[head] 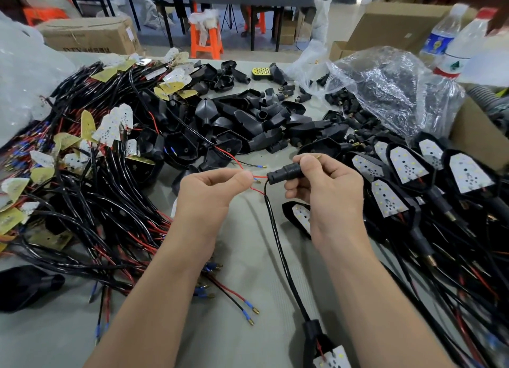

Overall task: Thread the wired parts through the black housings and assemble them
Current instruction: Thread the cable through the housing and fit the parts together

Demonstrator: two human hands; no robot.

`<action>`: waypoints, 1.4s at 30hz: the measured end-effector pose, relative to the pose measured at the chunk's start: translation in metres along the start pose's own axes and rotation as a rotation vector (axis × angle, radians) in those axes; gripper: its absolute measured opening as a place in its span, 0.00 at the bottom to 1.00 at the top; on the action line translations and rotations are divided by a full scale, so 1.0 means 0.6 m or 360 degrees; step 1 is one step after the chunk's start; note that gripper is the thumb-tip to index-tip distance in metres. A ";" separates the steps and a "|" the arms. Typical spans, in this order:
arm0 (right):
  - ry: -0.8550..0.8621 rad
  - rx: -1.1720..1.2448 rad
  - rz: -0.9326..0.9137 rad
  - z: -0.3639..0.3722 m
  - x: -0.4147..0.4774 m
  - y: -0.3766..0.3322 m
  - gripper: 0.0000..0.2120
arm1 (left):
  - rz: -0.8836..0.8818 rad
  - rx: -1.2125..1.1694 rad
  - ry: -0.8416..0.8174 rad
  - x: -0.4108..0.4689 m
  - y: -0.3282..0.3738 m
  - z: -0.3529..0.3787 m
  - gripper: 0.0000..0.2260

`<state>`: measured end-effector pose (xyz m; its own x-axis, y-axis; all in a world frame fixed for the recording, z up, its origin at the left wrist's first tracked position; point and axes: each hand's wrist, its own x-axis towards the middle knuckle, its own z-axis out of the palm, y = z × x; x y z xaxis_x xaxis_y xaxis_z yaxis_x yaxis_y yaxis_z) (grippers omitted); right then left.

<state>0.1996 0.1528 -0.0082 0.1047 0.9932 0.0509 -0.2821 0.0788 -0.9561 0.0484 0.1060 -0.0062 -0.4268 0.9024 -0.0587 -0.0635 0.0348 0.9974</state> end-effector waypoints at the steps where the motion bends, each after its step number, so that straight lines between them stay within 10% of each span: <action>1: 0.0012 -0.0002 0.0006 0.000 0.001 0.002 0.10 | 0.0020 0.0009 0.0003 -0.001 -0.001 0.002 0.06; 15: 0.0047 -0.0092 -0.0045 0.013 -0.012 0.015 0.10 | 0.0454 0.0585 0.0183 -0.011 -0.010 0.007 0.13; 22: -0.0006 0.0022 -0.0032 0.010 -0.006 0.006 0.10 | 0.0078 0.0015 0.0010 -0.003 -0.002 0.002 0.01; 42: -0.0011 0.0016 0.0007 0.011 -0.006 0.012 0.02 | 0.0061 0.0205 0.0017 0.001 -0.009 0.008 0.10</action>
<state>0.1909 0.1504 -0.0136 0.0970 0.9941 0.0484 -0.2922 0.0750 -0.9534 0.0528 0.1084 -0.0114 -0.4362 0.8996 -0.0199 0.0691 0.0556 0.9961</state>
